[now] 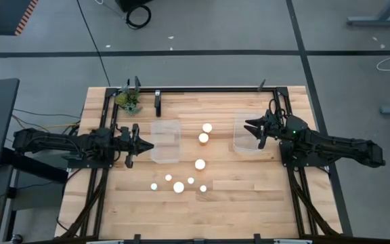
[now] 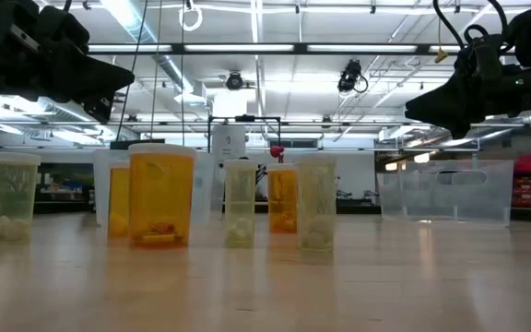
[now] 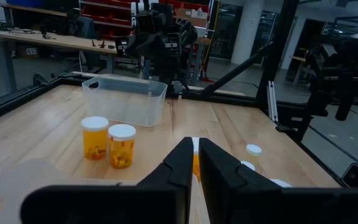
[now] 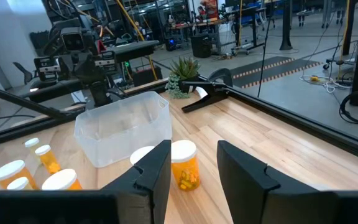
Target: Pick and place medicine bottles into bin by pill shape (circle, oval)
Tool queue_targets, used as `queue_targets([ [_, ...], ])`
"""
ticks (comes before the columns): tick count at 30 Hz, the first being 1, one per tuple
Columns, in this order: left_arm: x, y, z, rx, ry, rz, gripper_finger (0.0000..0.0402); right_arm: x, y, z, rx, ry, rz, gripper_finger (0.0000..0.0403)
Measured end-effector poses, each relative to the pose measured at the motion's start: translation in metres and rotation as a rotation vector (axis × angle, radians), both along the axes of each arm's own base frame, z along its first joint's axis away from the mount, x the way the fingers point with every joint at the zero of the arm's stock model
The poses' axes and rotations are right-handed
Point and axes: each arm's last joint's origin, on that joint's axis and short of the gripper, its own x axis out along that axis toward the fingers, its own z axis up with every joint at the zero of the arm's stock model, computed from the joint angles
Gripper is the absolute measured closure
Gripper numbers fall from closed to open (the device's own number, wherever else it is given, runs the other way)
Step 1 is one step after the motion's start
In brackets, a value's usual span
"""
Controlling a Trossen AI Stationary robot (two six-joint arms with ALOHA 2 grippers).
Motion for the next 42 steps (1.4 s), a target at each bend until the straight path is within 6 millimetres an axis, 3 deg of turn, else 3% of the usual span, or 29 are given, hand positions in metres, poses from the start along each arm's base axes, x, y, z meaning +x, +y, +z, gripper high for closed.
queue_targets([
  [19, 0.0, 0.0, 0.0, 0.0, 0.0, 0.0, 0.037, 0.0, 0.0, -0.0001, 0.001, 0.0, 0.0, 0.0266],
  [25, 0.0, 0.0, 0.0, 0.0, 0.0, 0.0, 0.0376, 0.0002, 0.0004, 0.0018, 0.291, -0.117, 0.001, 0.0266],
  [35, 0.0, 0.0, 0.0, 0.0, 0.0, 0.0, 0.0367, 0.0001, -0.0008, 0.0011, 0.402, -0.156, -0.046, 0.0266],
  [42, 0.0, 0.0, 0.0, 0.0, 0.0, 0.0, 0.0376, 0.0039, -0.0007, -0.0012, 0.296, -0.066, -0.001, 0.0266],
])
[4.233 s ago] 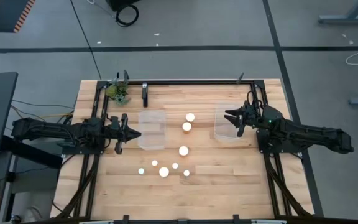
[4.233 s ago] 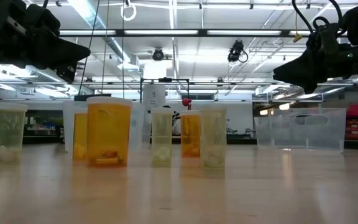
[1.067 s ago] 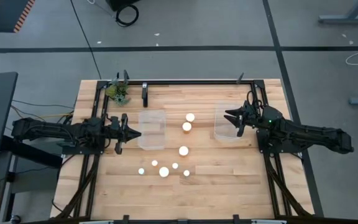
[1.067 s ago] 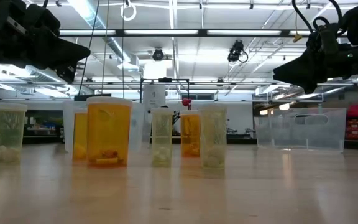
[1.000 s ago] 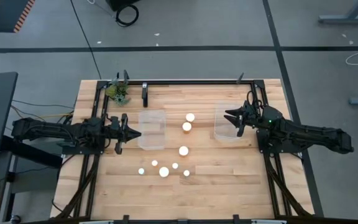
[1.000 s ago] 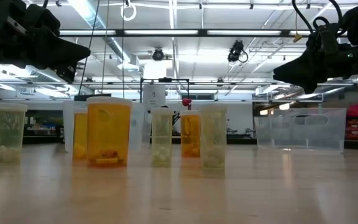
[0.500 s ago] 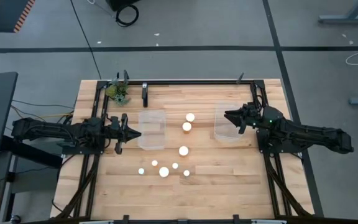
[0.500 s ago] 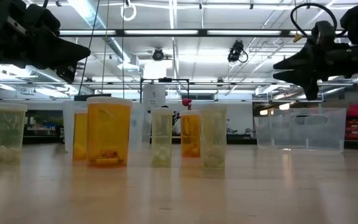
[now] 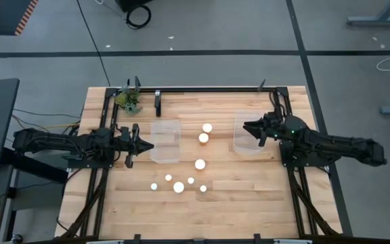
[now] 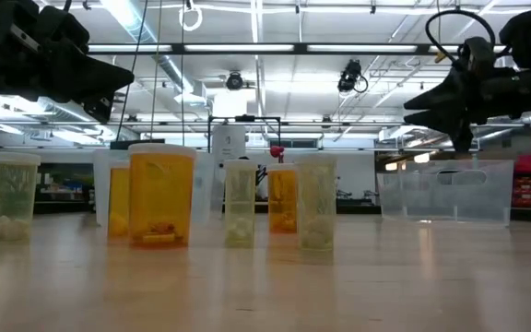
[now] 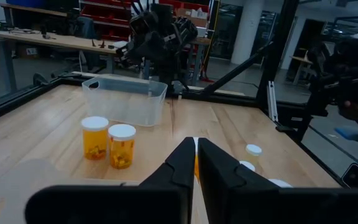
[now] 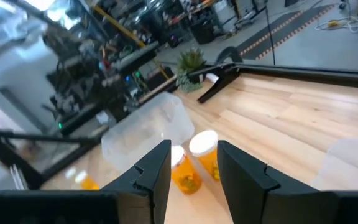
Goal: Pick and place medicine bottles into bin by pill shape (circle, oval)
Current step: Put the large orange pill bottle into the right transparent bin
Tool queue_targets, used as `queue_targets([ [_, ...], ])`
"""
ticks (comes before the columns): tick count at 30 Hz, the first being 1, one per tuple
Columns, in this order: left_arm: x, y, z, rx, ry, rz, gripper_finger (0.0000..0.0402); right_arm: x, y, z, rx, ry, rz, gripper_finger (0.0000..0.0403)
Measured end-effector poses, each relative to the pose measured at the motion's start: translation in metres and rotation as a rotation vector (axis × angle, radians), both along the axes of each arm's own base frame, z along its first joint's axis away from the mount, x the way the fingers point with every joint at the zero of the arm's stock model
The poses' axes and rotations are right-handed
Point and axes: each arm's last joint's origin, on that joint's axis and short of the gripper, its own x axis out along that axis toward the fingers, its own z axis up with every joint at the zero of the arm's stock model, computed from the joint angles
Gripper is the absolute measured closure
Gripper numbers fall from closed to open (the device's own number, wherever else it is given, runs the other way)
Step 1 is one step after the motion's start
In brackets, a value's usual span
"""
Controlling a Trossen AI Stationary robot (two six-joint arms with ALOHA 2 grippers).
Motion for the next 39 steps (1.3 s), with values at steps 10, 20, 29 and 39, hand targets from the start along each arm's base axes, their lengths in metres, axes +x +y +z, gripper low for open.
queue_targets([
  [10, 0.0, 0.0, 0.0, 0.0, 0.0, 0.0, 0.0366, 0.033, -0.011, 0.031, -0.133, 0.228, 0.041, 0.0266],
  [20, 0.0, 0.0, 0.0, 0.0, 0.0, 0.0, 0.0375, 0.092, -0.03, 0.033, -0.183, 0.455, 0.111, 0.0266],
  [29, 0.0, 0.0, 0.0, 0.0, 0.0, 0.0, 0.0367, 0.141, -0.013, 0.041, -0.242, 0.548, 0.283, 0.0266],
  [39, 0.0, 0.0, 0.0, 0.0, 0.0, 0.0, 0.0374, 0.189, 0.03, 0.041, -0.385, 0.565, 0.491, 0.0251],
])
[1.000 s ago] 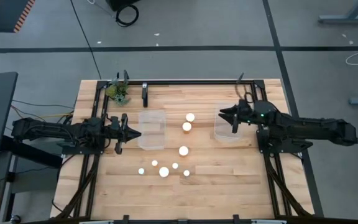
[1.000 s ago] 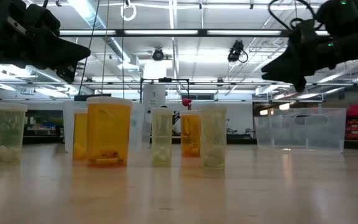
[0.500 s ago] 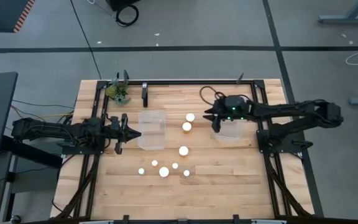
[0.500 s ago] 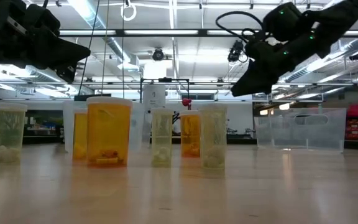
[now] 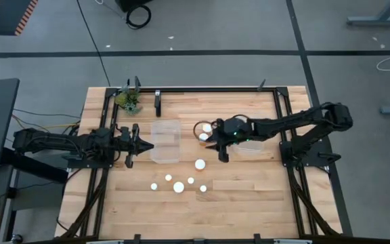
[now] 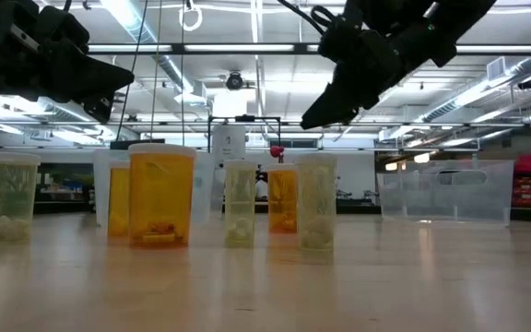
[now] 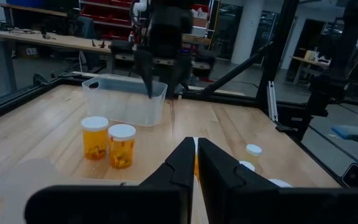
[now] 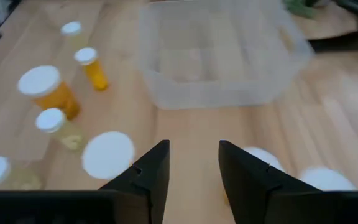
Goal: Pick and place medicine bottles into bin by pill shape (circle, oval)
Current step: Put the large orange pill bottle into the right transparent bin
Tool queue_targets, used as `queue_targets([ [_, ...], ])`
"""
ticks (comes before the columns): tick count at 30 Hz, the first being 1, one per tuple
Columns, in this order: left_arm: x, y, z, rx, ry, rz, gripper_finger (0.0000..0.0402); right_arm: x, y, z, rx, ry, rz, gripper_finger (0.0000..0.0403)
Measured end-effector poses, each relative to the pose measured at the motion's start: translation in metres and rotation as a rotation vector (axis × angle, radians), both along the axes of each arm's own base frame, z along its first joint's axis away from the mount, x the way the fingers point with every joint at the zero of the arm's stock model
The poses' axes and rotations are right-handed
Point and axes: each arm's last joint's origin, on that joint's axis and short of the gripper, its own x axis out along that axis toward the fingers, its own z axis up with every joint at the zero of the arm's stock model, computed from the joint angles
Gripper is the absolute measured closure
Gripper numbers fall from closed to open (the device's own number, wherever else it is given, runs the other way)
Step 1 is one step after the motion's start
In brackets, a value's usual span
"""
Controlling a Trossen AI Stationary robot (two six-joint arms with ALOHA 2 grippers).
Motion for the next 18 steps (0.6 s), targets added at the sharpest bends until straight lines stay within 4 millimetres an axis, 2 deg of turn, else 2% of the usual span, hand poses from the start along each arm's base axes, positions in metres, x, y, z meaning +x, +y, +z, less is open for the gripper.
queue_targets([
  [10, 0.0, 0.0, 0.0, 0.0, 0.0, 0.0, 0.0369, 0.039, 0.026, 0.001, -0.035, 0.122, 0.106, 0.0181],
  [18, 0.0, 0.0, 0.0, 0.0, 0.001, 0.0, 0.0375, 0.064, 0.031, 0.002, -0.01, 0.276, 0.148, 0.0152],
])
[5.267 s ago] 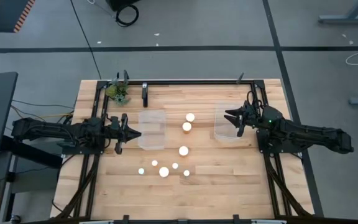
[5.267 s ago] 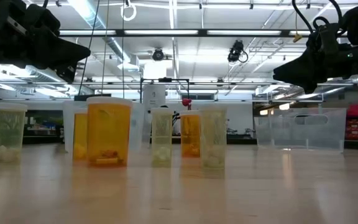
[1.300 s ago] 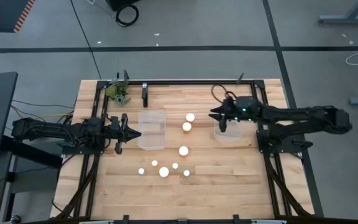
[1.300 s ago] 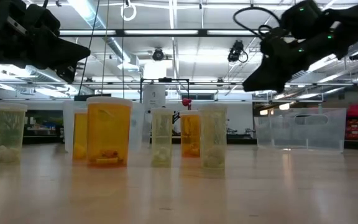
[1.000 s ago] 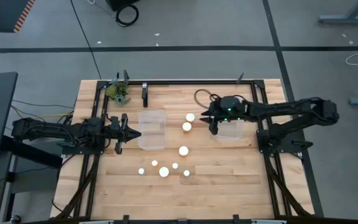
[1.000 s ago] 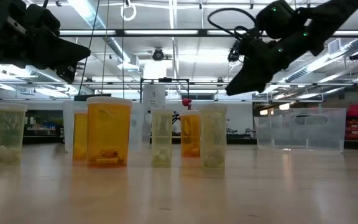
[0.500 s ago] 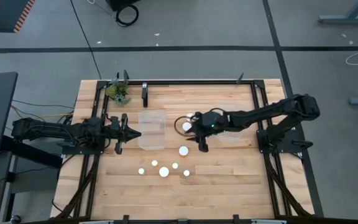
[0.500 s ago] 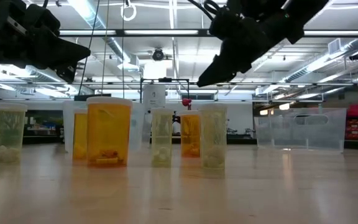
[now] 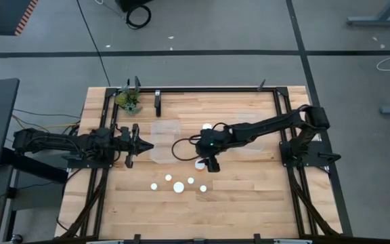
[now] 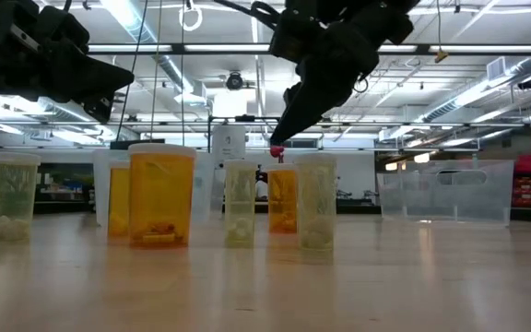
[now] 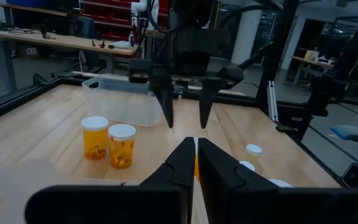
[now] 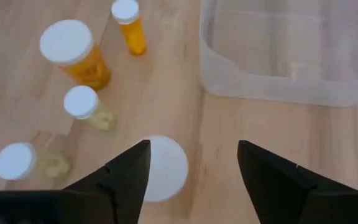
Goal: Pick and place medicine bottles into bin by pill shape (circle, oval)
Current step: Put the large orange pill bottle into the right transparent bin
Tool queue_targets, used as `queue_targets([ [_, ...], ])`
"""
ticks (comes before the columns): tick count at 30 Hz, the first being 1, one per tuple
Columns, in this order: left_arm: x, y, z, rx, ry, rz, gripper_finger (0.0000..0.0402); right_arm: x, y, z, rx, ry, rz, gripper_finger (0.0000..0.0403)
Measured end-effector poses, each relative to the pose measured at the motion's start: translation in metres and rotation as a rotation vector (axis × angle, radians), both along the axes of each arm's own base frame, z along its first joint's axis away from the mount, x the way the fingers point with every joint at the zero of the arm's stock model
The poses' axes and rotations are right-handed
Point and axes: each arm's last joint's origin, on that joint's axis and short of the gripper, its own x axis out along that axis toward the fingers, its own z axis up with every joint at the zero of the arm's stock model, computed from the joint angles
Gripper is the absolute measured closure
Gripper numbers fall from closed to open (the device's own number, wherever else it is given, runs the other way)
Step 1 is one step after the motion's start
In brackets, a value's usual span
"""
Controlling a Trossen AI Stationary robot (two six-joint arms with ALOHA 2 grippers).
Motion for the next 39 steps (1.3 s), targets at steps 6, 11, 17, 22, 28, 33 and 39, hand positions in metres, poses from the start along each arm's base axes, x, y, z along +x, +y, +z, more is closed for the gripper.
queue_targets([
  [6, 0.0, 0.0, 0.0, 0.0, -0.001, 0.0, 0.0366, 0.016, 0.011, 0.001, 0.007, 0.047, 0.049, 0.015],
  [11, 0.0, 0.0, 0.0, 0.0, -0.001, 0.0, 0.037, 0.028, 0.018, -0.001, 0.004, 0.109, 0.064, 0.0149],
  [17, 0.0, 0.0, 0.0, 0.0, 0.0, -0.001, 0.0376, 0.043, 0.021, -0.017, -0.056, 0.239, 0.077, 0.0149],
  [22, 0.0, 0.0, 0.0, 0.0, 0.0, 0.0, 0.0369, 0.046, 0.025, -0.015, -0.121, 0.247, 0.103, 0.0149],
  [28, 0.0, 0.0, 0.0, 0.0, 0.0, 0.0, 0.0368, 0.042, 0.025, -0.017, -0.116, 0.294, 0.092, 0.0149],
  [33, 0.0, 0.0, 0.0, 0.0, 0.0, -0.001, 0.0375, 0.041, 0.025, -0.017, -0.157, 0.302, 0.093, 0.0149],
  [39, 0.0, 0.0, 0.0, 0.0, 0.0, 0.0, 0.0372, 0.041, 0.023, -0.02, -0.173, 0.3, 0.103, 0.0149],
])
